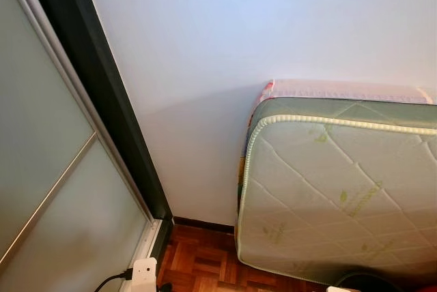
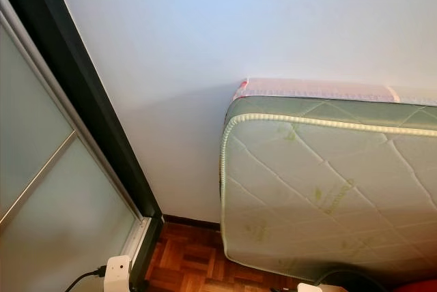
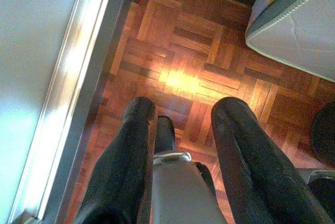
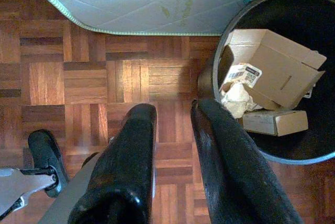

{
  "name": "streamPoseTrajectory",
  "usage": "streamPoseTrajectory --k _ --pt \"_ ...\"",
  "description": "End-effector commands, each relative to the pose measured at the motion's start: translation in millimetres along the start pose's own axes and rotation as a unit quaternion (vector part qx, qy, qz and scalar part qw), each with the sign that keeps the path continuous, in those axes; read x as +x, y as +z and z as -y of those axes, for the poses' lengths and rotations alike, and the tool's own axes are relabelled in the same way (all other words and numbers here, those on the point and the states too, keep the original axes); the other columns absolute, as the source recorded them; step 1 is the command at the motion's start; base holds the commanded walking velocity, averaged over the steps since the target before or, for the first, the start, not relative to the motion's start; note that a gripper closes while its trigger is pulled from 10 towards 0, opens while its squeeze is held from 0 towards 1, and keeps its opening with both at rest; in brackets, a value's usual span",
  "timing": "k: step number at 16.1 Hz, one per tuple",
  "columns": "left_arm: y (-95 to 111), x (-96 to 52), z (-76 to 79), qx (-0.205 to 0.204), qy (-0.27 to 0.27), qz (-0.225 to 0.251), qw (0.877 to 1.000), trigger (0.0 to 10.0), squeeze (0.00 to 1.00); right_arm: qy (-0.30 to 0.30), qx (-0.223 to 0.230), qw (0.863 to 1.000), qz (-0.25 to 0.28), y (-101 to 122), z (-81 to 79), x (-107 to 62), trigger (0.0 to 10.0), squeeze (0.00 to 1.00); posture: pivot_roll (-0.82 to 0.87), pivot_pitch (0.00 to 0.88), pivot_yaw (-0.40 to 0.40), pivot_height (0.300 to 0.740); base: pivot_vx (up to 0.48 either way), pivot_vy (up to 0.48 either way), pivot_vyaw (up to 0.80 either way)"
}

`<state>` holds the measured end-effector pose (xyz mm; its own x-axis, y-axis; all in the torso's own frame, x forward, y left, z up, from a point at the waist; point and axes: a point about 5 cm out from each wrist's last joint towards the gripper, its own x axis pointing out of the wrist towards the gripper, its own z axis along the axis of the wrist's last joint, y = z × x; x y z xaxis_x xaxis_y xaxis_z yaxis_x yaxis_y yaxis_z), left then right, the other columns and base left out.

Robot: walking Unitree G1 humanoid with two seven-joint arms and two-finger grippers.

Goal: Clean up the room

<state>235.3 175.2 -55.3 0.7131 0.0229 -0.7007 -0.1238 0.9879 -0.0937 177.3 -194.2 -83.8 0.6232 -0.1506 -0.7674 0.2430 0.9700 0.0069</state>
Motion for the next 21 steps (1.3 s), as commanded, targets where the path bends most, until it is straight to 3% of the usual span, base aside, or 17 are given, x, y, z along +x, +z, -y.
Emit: streamPoseTrajectory --k 1,17,21 --pt "-50.9 -20.1 -49.3 0.094 0.029 -0.113 0.989 10.0 0.00 0.064 -0.023 0.997 -0.025 20.1 31.3 3.3 10.0 0.00 0.00 0.000 -0.085 0.724 0.000 0.000 0.00" --pt "-48.0 -20.1 -52.9 0.108 0.041 -0.106 0.988 10.0 0.00 0.072 -0.007 0.997 -0.015 27.2 26.7 5.0 10.0 0.00 0.01 0.000 -0.087 0.724 0.000 0.000 0.00" --pt "-40.4 -19.1 -57.1 0.141 0.055 -0.084 0.985 10.0 0.00 0.069 0.002 0.997 -0.020 25.4 25.1 5.1 10.0 0.00 0.01 0.000 -0.060 0.724 0.000 0.000 0.00"
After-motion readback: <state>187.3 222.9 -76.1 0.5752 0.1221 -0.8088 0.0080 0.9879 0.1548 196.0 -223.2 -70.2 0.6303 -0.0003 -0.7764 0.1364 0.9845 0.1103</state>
